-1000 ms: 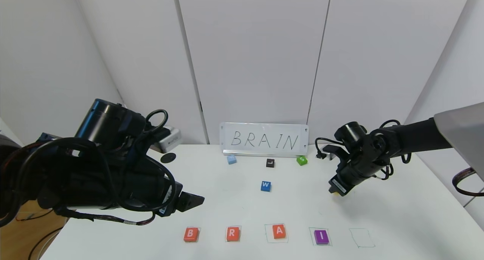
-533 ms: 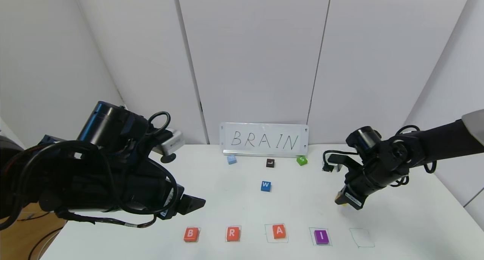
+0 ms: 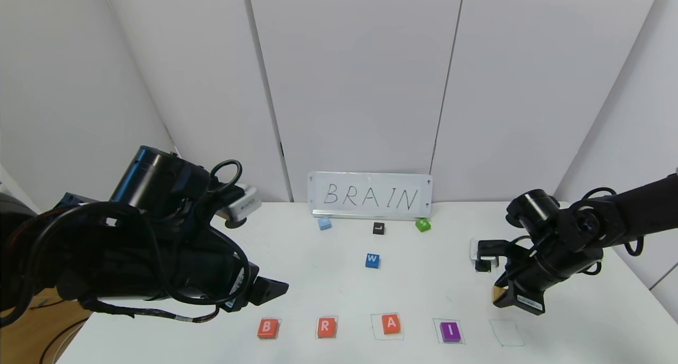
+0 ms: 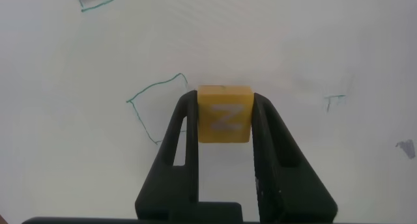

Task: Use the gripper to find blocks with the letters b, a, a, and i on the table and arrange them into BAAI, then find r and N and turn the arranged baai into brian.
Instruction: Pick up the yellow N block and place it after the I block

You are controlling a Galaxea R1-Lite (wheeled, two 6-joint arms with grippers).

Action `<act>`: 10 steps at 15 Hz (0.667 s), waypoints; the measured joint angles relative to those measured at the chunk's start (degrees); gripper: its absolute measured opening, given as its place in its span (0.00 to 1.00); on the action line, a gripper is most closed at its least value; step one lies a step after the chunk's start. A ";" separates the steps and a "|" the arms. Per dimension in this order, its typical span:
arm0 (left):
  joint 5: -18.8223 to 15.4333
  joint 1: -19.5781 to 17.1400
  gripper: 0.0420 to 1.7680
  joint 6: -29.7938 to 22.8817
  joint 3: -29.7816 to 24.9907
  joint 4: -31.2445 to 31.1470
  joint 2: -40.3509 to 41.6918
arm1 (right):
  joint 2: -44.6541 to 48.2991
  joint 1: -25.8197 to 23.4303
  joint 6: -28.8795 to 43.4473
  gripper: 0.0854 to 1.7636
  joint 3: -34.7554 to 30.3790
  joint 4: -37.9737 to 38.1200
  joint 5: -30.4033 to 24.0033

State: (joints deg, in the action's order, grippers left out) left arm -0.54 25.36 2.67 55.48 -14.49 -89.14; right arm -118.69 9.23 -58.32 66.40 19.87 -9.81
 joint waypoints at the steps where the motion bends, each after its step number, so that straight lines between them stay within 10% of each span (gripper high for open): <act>1: 0.00 0.05 0.97 0.00 -0.02 -0.01 -0.06 | -0.02 -0.13 -1.07 0.27 -0.63 -0.68 -1.32; 10: 1.60 0.50 0.97 0.33 -0.50 0.22 -2.21 | -1.11 -3.94 -15.12 0.27 -3.97 -3.23 -3.27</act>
State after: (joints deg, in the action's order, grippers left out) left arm 1.06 25.86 3.00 54.98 -14.28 -91.34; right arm -119.80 5.29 -73.44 62.43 16.64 -13.08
